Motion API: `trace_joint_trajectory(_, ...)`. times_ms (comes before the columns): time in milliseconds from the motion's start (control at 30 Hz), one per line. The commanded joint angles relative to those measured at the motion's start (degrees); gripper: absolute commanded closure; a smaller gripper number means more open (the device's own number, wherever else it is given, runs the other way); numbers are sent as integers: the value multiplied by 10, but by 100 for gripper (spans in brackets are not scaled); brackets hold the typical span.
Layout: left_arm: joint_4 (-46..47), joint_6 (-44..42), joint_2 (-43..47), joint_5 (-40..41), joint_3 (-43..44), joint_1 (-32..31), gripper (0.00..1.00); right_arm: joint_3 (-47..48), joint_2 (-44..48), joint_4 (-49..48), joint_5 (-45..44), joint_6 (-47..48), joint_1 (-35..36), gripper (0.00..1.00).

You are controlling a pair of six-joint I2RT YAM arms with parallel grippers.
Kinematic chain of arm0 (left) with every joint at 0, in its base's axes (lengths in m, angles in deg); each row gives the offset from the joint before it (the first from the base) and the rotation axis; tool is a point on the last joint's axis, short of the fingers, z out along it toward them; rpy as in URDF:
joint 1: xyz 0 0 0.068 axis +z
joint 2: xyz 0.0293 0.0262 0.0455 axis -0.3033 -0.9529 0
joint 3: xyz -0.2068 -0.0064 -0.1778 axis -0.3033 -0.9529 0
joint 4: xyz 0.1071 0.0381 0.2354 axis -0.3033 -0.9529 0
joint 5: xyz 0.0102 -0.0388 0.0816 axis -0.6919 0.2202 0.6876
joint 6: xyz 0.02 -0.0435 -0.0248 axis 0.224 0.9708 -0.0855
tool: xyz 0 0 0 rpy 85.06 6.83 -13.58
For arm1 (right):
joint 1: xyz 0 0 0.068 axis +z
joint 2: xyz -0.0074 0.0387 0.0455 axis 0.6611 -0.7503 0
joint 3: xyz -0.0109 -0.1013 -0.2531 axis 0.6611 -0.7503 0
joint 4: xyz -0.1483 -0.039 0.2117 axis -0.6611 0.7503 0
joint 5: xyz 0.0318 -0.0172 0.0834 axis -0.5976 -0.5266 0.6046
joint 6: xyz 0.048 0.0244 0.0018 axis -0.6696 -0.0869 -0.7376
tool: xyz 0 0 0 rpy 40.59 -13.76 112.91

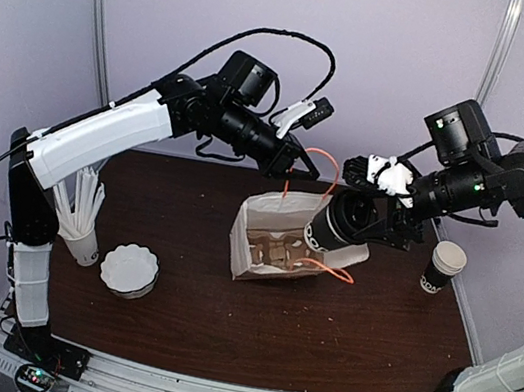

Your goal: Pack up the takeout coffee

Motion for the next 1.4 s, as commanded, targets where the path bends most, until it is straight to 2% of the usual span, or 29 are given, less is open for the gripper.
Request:
trace_joint_trajectory(0,34,15,16,-15,-9,-3,100,-22,-3,-26,-78,20,46,28)
trace_joint_trajectory(333,68,68,26,-72,-25,-19,100,-64,3,-21,-128,38,104,29)
trace_joint_trajectory(567,62,78,33,-68,-30,-37,100,-75,-21,-23,-171,71,127,29)
trace_joint_trajectory(867,43,53,62,-46,-75,-40,98,-60,-53,5,-167,103,142,29)
trace_joint_trajectory(933,40,49,66,-29,-84,-40,82,-61,-55,6,-167,105,142,29)
trace_joint_trajectory(1000,31,46,69,-10,-86,-40,60,-57,-55,10,-163,103,142,29)
trace_joint_trajectory(1067,19,48,78,22,-84,-40,43,-51,-52,14,-161,98,142,29)
trace_joint_trajectory(1133,4,53,97,68,-85,-40,20,-39,-50,19,-160,94,140,29)
trace_joint_trajectory(1300,-13,58,189,195,-164,-69,3,-18,-52,20,-136,80,129,29)
trace_joint_trajectory(1367,-13,84,211,218,-197,-84,3,-15,-58,13,-134,77,125,29)
